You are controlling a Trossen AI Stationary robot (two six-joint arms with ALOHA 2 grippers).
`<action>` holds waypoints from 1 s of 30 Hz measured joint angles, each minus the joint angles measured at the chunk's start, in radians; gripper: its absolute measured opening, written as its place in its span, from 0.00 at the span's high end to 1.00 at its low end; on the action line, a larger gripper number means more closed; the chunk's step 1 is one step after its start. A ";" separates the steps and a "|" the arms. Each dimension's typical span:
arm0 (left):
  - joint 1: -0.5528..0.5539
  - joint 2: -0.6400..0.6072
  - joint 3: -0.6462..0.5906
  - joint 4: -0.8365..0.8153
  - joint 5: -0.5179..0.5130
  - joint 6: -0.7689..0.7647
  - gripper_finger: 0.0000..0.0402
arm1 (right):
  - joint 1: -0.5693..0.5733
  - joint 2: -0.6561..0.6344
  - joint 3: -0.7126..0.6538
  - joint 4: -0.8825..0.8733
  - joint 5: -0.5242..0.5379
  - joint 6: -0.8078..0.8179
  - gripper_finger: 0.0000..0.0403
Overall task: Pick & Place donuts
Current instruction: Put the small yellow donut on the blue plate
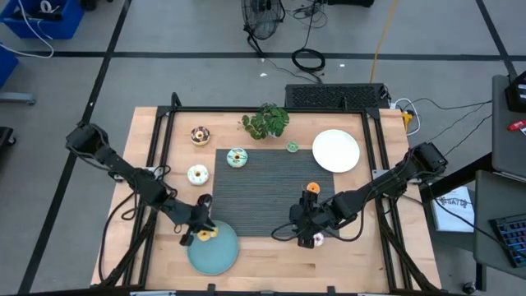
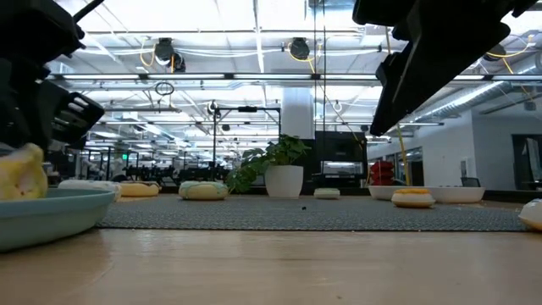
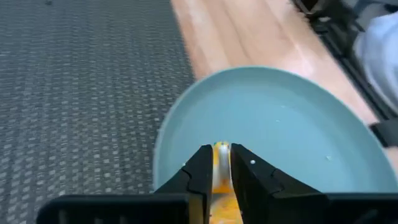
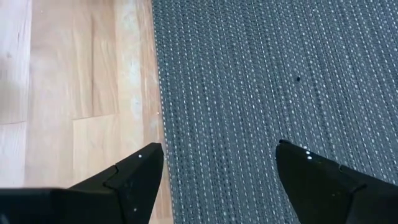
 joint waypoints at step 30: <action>0.006 -0.064 0.000 -0.034 0.104 -0.019 0.47 | 0.000 0.000 0.000 0.100 0.000 -0.075 0.27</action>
